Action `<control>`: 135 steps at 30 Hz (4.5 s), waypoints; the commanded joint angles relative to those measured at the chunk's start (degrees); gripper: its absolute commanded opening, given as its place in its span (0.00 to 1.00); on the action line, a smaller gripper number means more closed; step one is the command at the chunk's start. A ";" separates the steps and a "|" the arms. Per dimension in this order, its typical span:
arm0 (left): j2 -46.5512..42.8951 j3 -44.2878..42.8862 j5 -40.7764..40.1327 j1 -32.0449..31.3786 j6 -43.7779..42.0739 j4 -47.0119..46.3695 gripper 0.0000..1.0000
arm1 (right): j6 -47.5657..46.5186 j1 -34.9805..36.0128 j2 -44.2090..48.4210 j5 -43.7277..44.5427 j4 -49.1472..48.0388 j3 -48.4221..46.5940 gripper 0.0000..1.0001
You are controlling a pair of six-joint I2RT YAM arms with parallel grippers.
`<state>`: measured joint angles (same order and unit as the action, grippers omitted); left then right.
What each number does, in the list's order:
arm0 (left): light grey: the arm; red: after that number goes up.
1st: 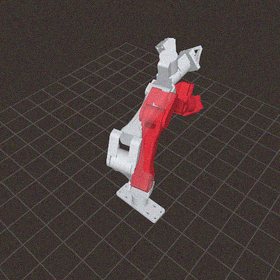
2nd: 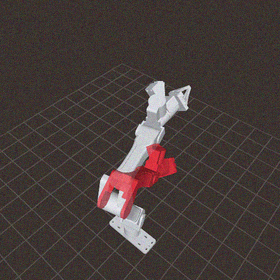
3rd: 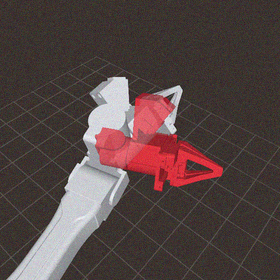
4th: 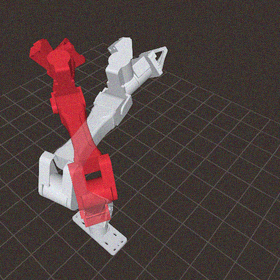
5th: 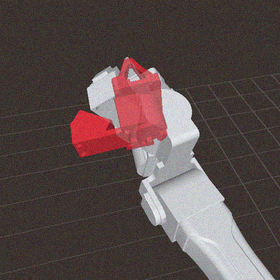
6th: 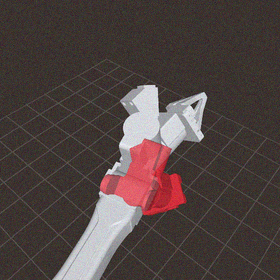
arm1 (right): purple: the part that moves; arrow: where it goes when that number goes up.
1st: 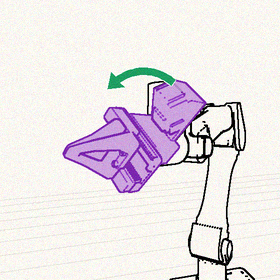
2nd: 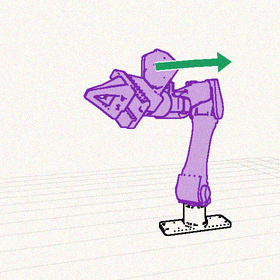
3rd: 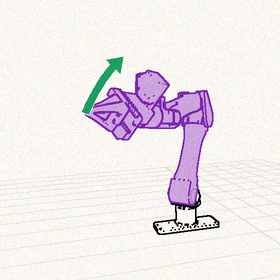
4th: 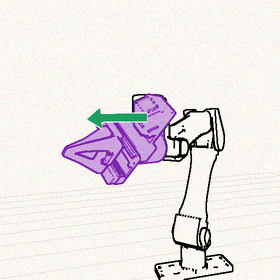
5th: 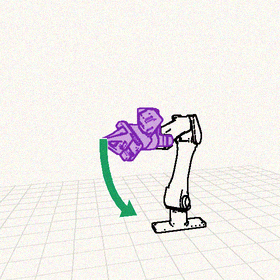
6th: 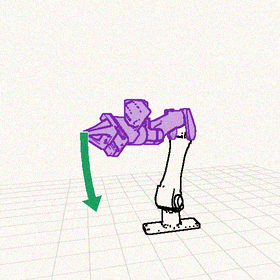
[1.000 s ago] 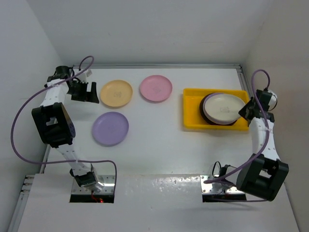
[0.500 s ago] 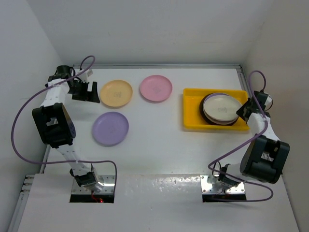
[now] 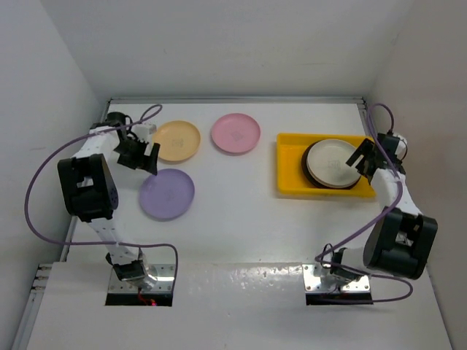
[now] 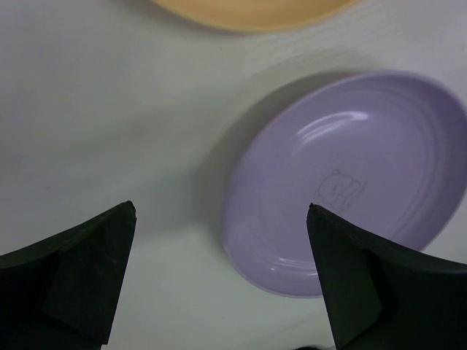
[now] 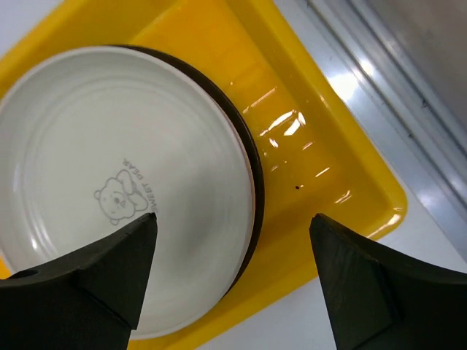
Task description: Place the plates into the plastic bin on the countertop
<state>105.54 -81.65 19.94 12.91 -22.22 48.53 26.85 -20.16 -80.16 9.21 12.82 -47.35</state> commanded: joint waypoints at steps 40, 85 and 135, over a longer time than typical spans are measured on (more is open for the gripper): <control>-7.36 -5.01 17.05 -16.77 -1.86 5.69 0.00 | 8.56 59.71 -23.63 -14.49 -3.94 -26.30 0.42; -3.67 -5.90 3.44 -7.90 6.47 -3.95 1.00 | 5.50 -3.13 -9.58 -4.59 24.97 -17.60 0.78; -6.13 -30.41 15.99 -21.87 2.97 7.01 0.00 | -1.37 53.12 -17.84 -9.48 8.11 -40.82 0.44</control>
<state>100.99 -107.77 31.03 -9.06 -19.09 54.02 24.56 32.47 -98.28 -2.70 25.04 -89.43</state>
